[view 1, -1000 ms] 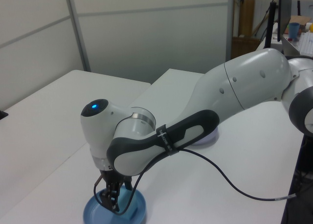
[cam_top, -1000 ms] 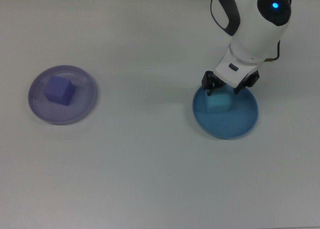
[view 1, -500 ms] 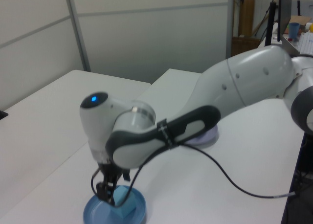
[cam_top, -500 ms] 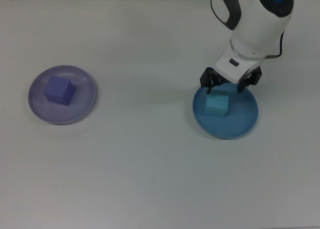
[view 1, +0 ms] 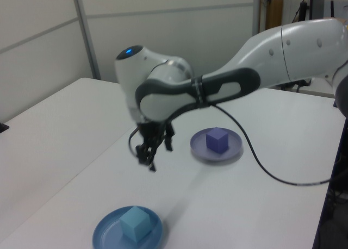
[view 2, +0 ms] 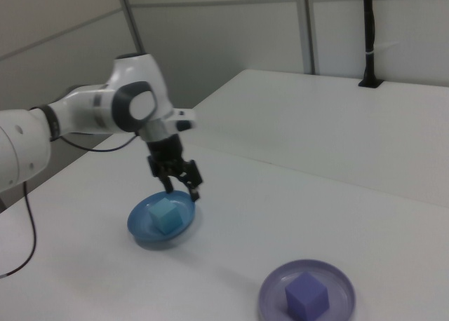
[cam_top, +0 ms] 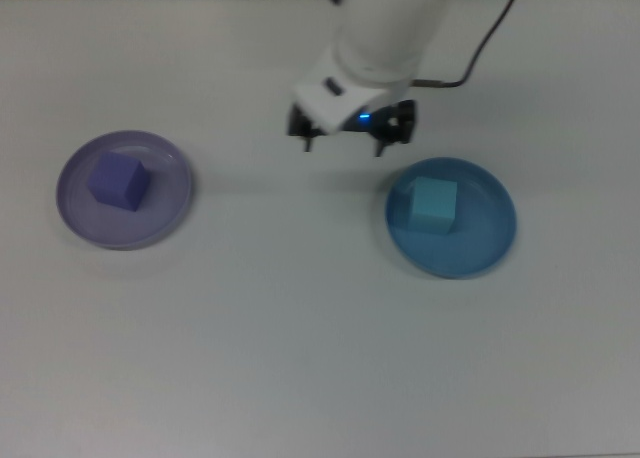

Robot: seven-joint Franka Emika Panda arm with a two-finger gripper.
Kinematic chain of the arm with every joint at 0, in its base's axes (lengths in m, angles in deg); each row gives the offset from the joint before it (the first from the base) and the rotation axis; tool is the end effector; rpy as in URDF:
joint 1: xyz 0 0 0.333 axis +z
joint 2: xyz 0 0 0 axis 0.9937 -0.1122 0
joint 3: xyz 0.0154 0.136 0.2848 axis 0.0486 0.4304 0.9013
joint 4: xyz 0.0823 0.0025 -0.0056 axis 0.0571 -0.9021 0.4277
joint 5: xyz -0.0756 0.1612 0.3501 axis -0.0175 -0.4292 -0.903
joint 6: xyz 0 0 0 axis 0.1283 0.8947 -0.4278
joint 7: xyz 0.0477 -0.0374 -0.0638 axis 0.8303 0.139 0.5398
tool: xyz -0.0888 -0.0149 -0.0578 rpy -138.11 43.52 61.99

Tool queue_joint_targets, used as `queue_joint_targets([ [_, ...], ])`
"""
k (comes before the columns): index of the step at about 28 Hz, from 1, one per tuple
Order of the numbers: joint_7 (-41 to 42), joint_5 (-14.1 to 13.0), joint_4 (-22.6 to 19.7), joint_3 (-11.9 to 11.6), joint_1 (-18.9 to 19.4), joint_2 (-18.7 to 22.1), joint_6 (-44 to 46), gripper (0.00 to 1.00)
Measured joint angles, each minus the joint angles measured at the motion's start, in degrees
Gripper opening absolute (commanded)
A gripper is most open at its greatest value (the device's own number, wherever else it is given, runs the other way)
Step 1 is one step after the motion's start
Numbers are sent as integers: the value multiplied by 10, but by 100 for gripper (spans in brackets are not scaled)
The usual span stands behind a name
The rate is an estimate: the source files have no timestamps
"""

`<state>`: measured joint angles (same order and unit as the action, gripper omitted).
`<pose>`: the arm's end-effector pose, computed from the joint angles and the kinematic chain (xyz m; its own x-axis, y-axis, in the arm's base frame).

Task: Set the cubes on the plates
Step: 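Open the gripper and lift it away from the blue plate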

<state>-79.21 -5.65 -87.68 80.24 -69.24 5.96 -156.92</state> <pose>0.6388 0.1480 0.4656 0.9982 0.0193 -0.0566 0.0251 -0.9943 0.1040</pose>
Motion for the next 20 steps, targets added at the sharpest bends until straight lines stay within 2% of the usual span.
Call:
queue_joint_targets([
  [8, 44, -1, 0, 0, -79, 15, 25, 100],
  [20, 87, -12, -4, 0, -128, 38, 45, 100],
])
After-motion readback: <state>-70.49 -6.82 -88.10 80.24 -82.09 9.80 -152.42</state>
